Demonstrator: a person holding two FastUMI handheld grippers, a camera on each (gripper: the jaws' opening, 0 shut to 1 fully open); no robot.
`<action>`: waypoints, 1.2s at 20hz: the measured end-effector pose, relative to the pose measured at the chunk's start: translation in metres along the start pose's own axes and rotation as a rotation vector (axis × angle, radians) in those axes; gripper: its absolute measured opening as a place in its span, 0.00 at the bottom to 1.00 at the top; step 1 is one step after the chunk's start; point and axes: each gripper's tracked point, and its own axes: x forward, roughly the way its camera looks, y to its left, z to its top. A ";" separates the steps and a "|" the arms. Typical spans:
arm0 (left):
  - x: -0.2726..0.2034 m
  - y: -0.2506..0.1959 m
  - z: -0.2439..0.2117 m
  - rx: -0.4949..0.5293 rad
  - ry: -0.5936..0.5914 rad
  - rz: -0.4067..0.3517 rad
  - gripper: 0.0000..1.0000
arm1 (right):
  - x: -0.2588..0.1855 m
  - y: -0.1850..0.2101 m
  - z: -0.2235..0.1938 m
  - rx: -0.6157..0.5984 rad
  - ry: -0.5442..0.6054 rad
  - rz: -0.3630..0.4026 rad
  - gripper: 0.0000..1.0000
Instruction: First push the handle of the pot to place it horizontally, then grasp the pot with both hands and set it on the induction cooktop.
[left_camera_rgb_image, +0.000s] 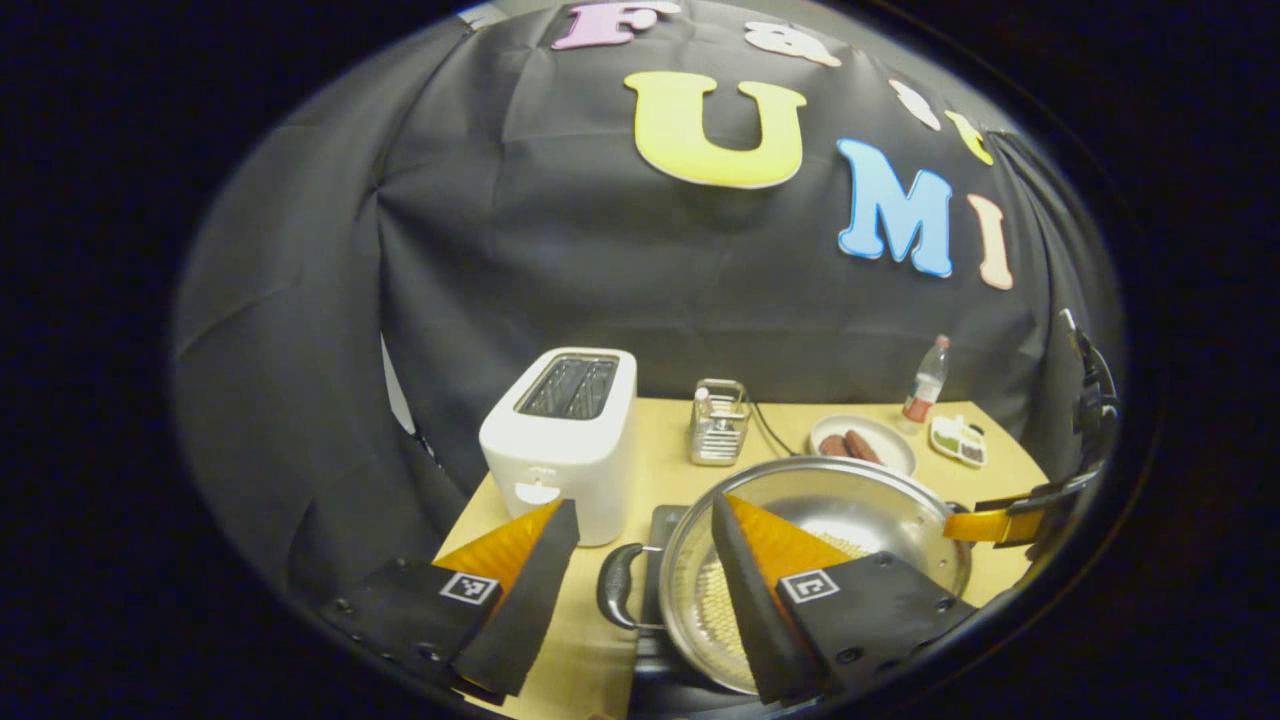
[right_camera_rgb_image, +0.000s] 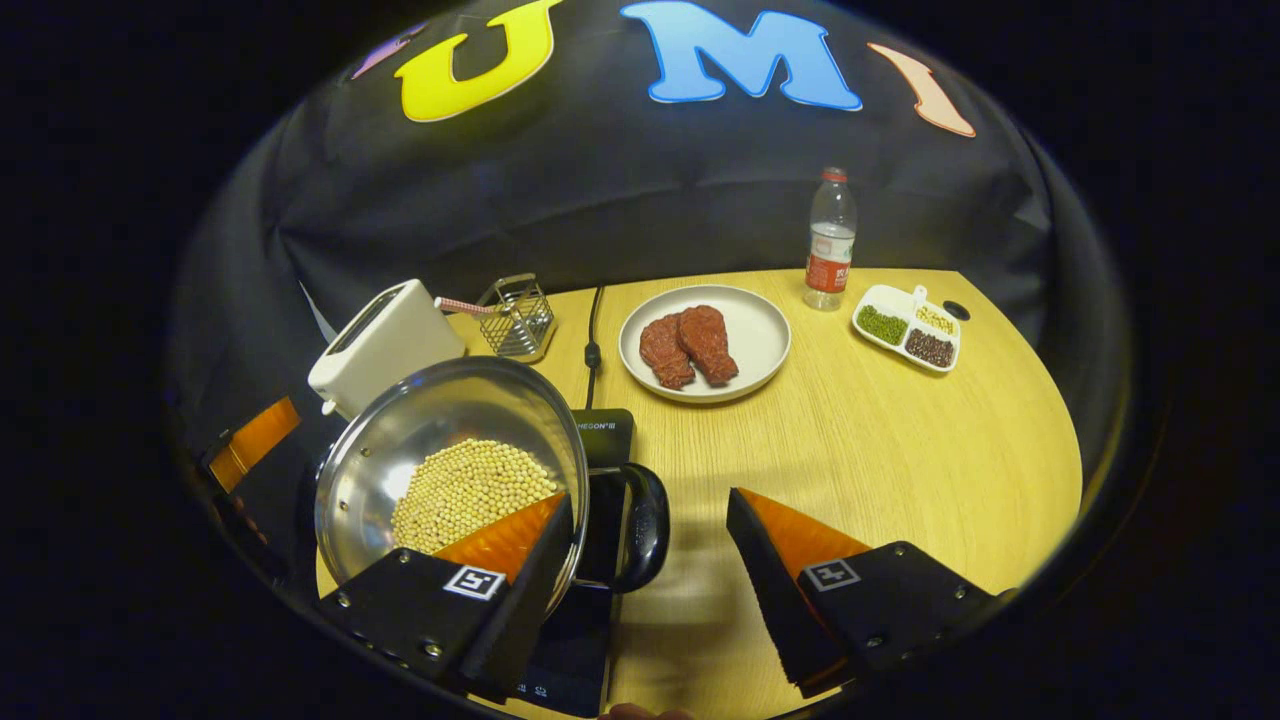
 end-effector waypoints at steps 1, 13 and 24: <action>-0.008 -0.014 0.008 -0.012 -0.019 -0.010 0.90 | -0.010 -0.003 0.008 -0.006 -0.032 0.001 0.93; -0.149 -0.175 0.122 -0.013 -0.345 -0.048 0.99 | -0.198 -0.051 0.130 -0.068 -0.524 -0.026 0.98; -0.214 -0.240 0.186 0.040 -0.486 -0.115 0.97 | -0.293 -0.092 0.179 -0.041 -0.678 -0.077 0.98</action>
